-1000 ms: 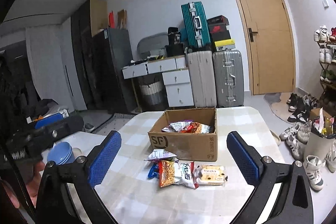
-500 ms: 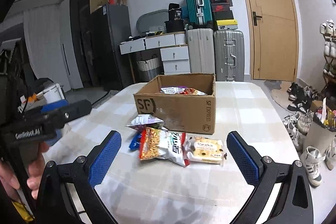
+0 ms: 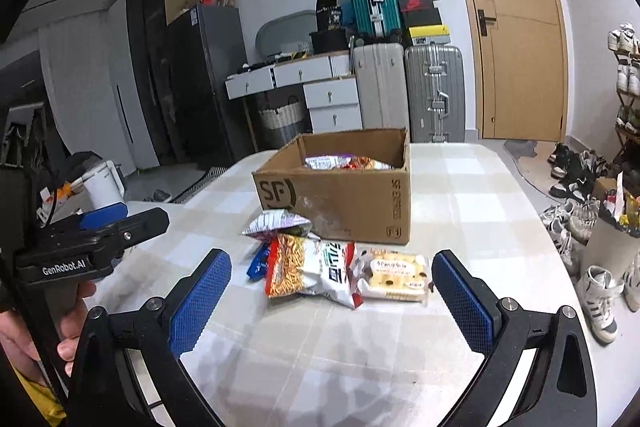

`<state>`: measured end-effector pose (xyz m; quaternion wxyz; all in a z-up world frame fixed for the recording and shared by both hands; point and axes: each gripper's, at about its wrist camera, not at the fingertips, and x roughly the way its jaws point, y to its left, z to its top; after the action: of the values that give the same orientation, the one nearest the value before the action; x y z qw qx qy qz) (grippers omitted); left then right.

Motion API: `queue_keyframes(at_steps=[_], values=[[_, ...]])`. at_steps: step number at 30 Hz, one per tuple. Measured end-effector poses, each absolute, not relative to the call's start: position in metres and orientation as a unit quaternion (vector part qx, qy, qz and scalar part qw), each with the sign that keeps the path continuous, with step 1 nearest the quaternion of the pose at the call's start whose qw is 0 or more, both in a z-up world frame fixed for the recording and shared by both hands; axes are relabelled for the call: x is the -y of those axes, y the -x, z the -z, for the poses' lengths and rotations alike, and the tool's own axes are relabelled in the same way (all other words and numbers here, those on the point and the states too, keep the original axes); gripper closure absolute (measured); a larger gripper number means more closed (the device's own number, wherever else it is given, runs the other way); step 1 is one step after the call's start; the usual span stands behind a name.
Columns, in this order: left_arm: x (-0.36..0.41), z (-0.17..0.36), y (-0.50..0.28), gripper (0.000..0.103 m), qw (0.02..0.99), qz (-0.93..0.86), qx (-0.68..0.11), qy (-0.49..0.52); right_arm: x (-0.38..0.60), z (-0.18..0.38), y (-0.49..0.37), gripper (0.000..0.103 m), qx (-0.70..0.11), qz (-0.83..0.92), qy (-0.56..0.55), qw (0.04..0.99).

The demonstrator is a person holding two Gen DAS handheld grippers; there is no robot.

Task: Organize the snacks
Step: 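Lower the right tool and grasp the white noodle-snack bag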

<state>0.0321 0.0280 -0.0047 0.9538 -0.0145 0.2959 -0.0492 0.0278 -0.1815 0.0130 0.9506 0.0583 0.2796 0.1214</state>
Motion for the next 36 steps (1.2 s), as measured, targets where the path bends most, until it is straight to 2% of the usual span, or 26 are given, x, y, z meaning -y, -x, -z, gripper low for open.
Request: queue_keyframes(at_steps=[11, 16, 22, 27, 28, 29, 36], values=[[-0.048, 0.013, -0.047, 0.001, 0.944, 0.045, -0.323, 0.048, 0.148, 0.026, -0.100, 0.001, -0.376, -0.141, -0.088, 0.912], [-0.061, 0.013, -0.054, 0.001, 0.941, 0.047, -0.328, 0.065, 0.130, 0.058, -0.150, 0.002, -0.466, -0.117, -0.092, 0.872], [-0.070, 0.015, -0.059, 0.001, 0.938, 0.042, -0.334, 0.082, 0.125, 0.072, -0.172, 0.005, -0.483, -0.109, -0.083, 0.865], [-0.061, 0.021, -0.061, 0.001, 0.934, 0.045, -0.347, 0.067, 0.125, 0.073, -0.170, 0.017, -0.482, -0.127, -0.075, 0.864], [-0.058, 0.023, -0.062, 0.001, 0.934, 0.043, -0.349, 0.062, 0.125, 0.072, -0.169, 0.022, -0.481, -0.135, -0.074, 0.863], [-0.055, 0.025, -0.062, 0.001, 0.933, 0.044, -0.351, 0.059, 0.125, 0.072, -0.168, 0.032, -0.482, -0.147, -0.079, 0.860], [-0.045, 0.044, -0.078, 0.001, 0.920, 0.040, -0.386, 0.053, 0.133, 0.069, -0.155, 0.042, -0.482, -0.175, -0.095, 0.853]])
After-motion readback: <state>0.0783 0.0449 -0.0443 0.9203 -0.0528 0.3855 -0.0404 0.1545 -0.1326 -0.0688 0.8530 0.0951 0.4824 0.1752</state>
